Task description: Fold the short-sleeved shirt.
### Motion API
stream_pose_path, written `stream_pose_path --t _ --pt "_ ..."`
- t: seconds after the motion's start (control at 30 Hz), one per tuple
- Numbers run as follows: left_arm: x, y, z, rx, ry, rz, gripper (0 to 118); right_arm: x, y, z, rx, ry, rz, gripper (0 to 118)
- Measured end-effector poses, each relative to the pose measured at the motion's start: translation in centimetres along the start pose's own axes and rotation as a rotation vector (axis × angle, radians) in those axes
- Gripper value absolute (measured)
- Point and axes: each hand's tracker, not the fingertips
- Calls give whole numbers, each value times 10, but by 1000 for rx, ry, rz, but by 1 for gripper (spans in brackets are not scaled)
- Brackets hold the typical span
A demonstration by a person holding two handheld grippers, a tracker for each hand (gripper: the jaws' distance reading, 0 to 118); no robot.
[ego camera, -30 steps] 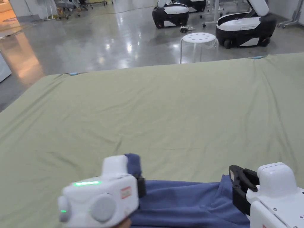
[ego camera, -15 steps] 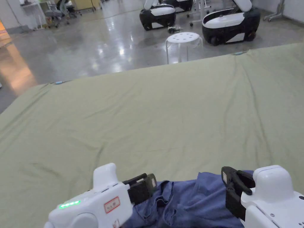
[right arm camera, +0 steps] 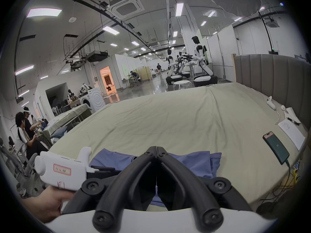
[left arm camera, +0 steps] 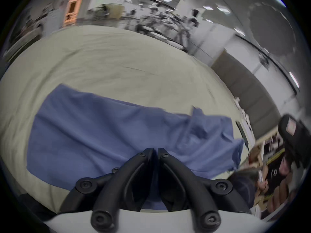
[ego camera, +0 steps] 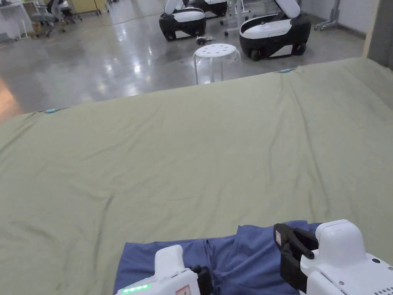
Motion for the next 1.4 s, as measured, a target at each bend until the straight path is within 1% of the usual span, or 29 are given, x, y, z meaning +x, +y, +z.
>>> stream_pose_path --t 0.03,0.07,0.13,0.17,0.2,0.23,0.27,0.33,0.37,0.4,0.43,0.47,0.5,0.57,0.63,0.7,0.77,0.83,0.87,0.93,0.97,1.03,1.07,1.1,1.13,1.17,1.27,1.33,1.4 --pt "0 0 -5 -26 11 -11 9 0 0 -3 -10 -2 3 1" --pt "-2 0 -7 -9 27 -3 9 -1 0 -5 -16 -5 7 1" --pt "-8 5 4 29 93 -34 9 -4 1 -7 -20 -11 22 1" --pt "-6 6 28 104 118 -54 9 -7 3 -7 -20 -17 40 1" --pt "-4 8 50 219 103 -89 9 -9 4 -6 -12 -18 59 1" --pt "-4 10 73 313 110 -159 8 -12 4 -6 -7 -18 75 1" --pt "-4 12 88 350 183 -225 8 -14 4 -9 -15 -17 81 1" --pt "-13 14 98 346 231 -279 8 -17 4 -16 -31 -5 70 1" --pt "-21 15 102 344 216 -258 9 -21 3 -19 -35 1 67 1" --pt "-28 15 107 341 174 -213 21 -26 3 -21 -38 8 69 1" --pt "-38 16 113 334 115 -167 50 -31 3 -23 -42 22 77 1" --pt "-50 21 119 306 8 -136 84 -38 3 -23 -45 39 88 1" --pt "-61 27 122 260 -35 -116 88 -43 3 -23 -45 51 92 1" --pt "-95 39 134 233 -201 21 88 -53 3 -22 -52 66 111 1" --pt "-138 52 140 201 -300 184 88 -61 2 -22 -57 62 138 1" --pt "-184 65 139 122 -381 304 88 -65 0 -23 -62 62 142 1" --pt "-230 71 126 9 -495 466 88 -70 -1 -28 -75 61 132 1" --pt "-266 74 104 -95 -614 573 87 -75 -1 -34 -85 59 131 1" --pt "-279 74 91 -131 -644 615 87 -78 -1 -38 -91 59 134 1" --pt "-285 70 67 -234 -725 638 87 -85 -1 -43 -104 59 148 1" --pt "-284 71 54 -286 -730 613 87 -88 0 -45 -112 58 162 1" --pt "-284 70 28 -321 -685 502 87 -94 0 -50 -122 49 186 1" --pt "-283 68 12 -345 -660 474 86 -96 2 -54 -129 44 193 1" --pt "-283 68 6 -342 -701 495 86 -96 2 -55 -131 41 195 1" --pt "-283 72 2 -322 -797 518 87 -97 3 -58 -133 37 196 1" --pt "-282 70 -5 -310 -844 536 87 -98 5 -62 -136 31 193 1" --pt "-271 72 -22 -314 -870 514 87 -97 8 -73 -144 29 166 1" --pt "-269 70 -22 -320 -870 539 86 -98 10 -79 -152 33 160 1" --pt "-273 71 -19 -327 -871 559 82 -100 11 -79 -142 32 158 1"
